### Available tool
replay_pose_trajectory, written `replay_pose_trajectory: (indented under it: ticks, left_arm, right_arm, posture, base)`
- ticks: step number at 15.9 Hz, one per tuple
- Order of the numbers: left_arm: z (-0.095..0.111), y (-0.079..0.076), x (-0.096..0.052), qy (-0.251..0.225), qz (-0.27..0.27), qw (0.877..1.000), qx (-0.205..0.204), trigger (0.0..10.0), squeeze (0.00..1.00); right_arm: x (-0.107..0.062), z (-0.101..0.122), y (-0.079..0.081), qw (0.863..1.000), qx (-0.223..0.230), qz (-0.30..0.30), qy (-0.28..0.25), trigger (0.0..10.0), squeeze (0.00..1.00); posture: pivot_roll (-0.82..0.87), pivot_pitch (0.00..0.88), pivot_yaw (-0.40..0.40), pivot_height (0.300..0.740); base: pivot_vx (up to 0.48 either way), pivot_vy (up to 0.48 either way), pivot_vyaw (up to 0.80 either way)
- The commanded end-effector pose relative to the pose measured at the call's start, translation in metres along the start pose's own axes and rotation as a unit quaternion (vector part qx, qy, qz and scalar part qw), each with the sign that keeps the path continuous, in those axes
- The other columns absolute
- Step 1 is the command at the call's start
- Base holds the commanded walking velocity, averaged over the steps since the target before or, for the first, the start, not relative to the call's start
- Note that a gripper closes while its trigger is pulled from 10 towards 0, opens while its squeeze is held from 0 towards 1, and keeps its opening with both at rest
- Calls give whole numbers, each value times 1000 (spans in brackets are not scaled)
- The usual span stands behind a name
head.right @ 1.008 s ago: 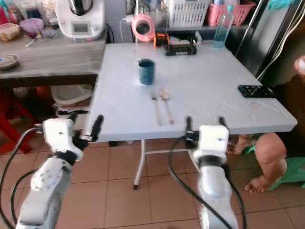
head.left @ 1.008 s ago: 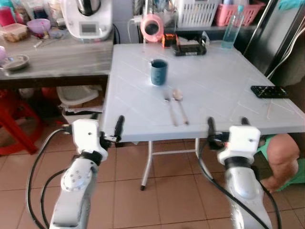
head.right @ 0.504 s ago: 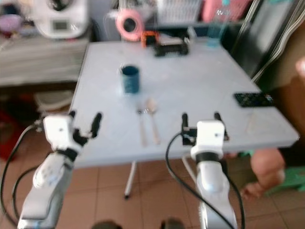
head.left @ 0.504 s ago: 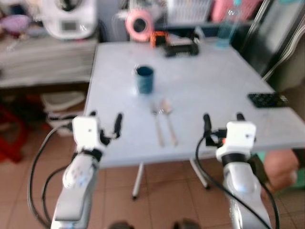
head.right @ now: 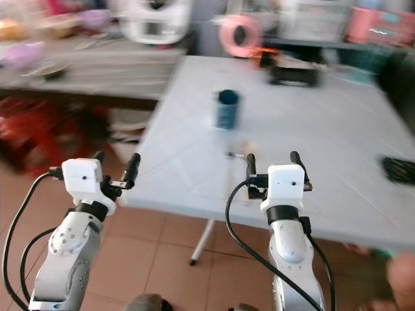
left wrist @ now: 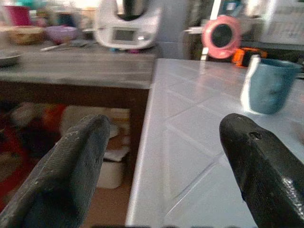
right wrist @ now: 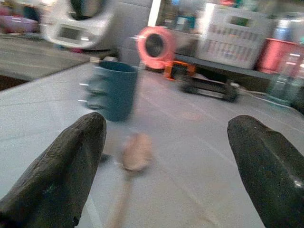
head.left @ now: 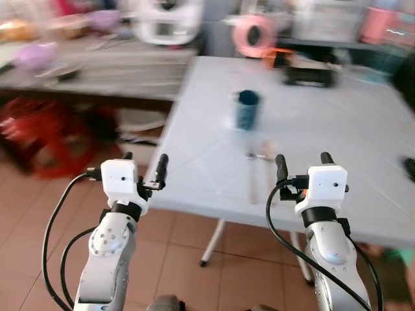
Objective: Setting the table
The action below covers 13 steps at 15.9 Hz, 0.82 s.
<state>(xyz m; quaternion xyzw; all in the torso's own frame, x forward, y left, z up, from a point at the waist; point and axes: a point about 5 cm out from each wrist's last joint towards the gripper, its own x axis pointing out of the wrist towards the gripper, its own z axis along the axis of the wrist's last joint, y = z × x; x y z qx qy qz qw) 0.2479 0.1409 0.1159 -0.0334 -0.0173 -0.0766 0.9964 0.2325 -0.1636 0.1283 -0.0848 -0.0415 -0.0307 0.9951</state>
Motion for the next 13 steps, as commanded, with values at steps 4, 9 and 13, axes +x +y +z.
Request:
replay_pose_trajectory:
  ticks: [4, 9, 13]
  left_arm:
    - [0, 0, 2, 3, -2, 1000, 8, 10000, 0]
    - [1, 0, 2, 1, -3, 1000, 10, 10000, 0]
    - [1, 0, 3, 1, -4, 1000, 12, 10000, 0]
  right_arm:
    - [2, 4, 0, 1000, 5, 1, -8, 10000, 0]
    - [1, 3, -2, 1000, 20, -8, -5, 10000, 0]
    - [2, 4, -1, 1000, 11, -5, -6, 10000, 0]
  posture:
    - [17, 0, 28, 740]
    - [17, 0, 30, 740]
    - [18, 0, 30, 740]
  base:
    - [0, 0, 581]
    - [0, 0, 0]
    - [0, 0, 600]
